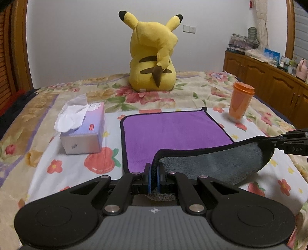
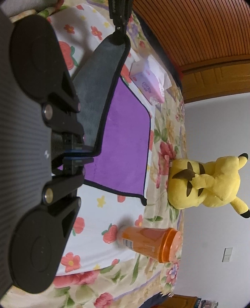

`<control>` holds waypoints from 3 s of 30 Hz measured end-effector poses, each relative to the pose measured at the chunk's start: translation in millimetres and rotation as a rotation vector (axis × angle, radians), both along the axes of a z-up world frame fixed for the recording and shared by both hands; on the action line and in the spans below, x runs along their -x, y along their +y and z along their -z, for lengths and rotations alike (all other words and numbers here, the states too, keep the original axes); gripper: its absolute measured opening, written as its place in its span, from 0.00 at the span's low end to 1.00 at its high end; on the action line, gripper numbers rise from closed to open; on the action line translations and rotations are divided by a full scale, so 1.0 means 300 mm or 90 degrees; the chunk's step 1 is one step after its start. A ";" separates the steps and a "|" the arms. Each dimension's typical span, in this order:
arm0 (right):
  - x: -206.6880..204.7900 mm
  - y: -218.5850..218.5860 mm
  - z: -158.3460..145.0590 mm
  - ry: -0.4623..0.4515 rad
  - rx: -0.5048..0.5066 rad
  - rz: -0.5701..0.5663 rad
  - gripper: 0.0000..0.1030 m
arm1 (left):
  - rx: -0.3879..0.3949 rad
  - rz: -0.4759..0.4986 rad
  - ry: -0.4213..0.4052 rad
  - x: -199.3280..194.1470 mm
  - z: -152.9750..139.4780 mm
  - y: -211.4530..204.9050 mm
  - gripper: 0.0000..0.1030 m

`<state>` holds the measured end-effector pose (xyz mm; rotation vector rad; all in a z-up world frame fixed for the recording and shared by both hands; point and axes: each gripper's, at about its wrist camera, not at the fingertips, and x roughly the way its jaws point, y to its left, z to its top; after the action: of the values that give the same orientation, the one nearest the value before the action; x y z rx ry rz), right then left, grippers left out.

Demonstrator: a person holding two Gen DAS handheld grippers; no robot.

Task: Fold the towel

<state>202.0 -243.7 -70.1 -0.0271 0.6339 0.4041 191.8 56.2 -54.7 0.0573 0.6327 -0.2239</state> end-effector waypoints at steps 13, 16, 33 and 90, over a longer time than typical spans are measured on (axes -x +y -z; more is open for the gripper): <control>-0.019 -0.001 0.004 -0.009 0.005 -0.005 0.04 | -0.002 0.006 -0.004 -0.049 0.013 -0.002 0.08; -0.030 -0.002 0.009 -0.008 0.007 -0.006 0.04 | -0.003 0.007 -0.006 -0.061 0.015 -0.003 0.08; -0.087 0.000 0.041 -0.006 0.026 -0.014 0.04 | -0.020 0.022 -0.007 -0.117 0.033 -0.016 0.08; -0.394 0.038 -0.073 -0.152 0.075 -0.008 0.04 | -0.017 -0.007 -0.122 -0.422 -0.090 -0.035 0.08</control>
<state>320.2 -232.4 -48.3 -0.1897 0.4214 0.3688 318.4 45.7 -27.8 0.0997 0.4454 -0.1969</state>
